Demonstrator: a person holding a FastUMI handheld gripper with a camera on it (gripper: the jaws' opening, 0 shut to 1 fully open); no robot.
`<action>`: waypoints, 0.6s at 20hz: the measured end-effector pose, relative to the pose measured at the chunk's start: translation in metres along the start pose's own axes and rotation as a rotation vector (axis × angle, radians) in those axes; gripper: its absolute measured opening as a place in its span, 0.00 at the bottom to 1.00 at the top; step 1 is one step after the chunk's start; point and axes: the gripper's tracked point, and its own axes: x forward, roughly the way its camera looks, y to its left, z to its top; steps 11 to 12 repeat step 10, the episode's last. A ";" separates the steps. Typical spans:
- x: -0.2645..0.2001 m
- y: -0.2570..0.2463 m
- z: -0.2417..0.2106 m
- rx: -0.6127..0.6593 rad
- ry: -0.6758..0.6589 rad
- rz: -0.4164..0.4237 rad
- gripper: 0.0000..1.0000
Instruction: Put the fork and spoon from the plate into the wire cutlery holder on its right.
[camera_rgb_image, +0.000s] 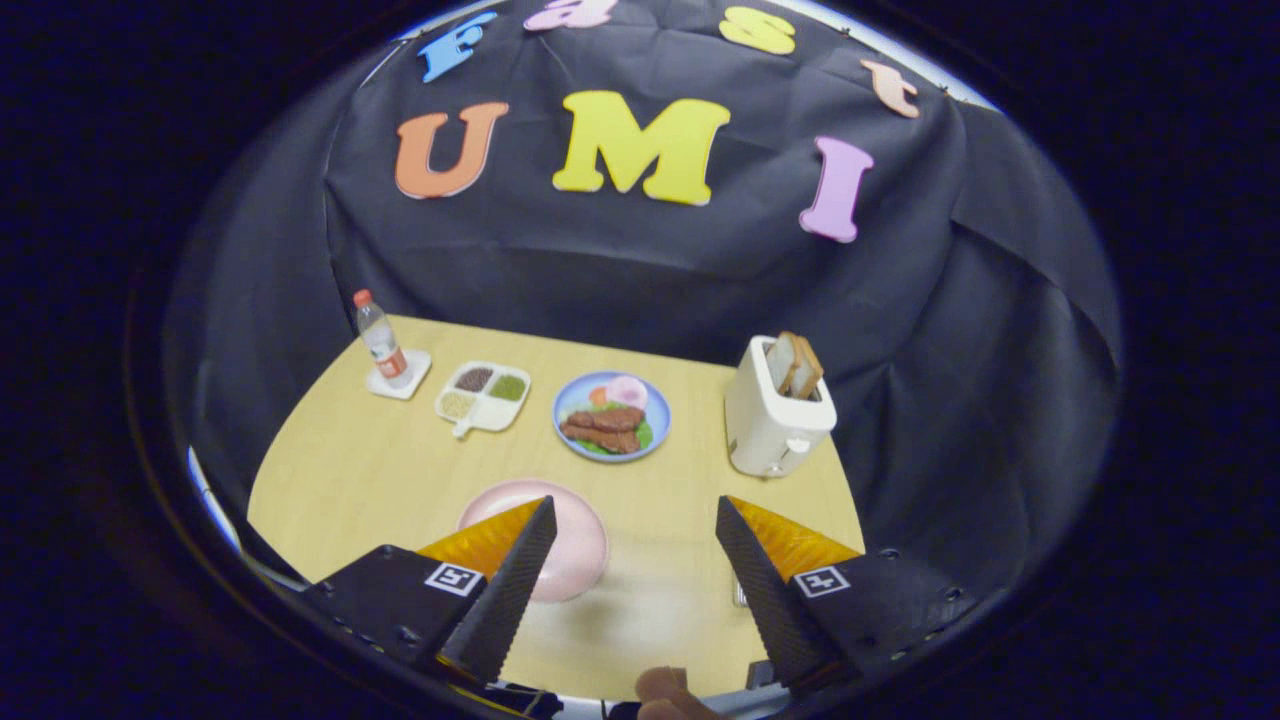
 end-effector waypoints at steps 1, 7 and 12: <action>-0.013 0.006 0.015 0.012 -0.077 -0.014 0.96; -0.108 0.032 0.082 0.071 -0.536 -0.107 0.96; -0.152 0.047 0.090 0.106 -0.690 -0.117 0.96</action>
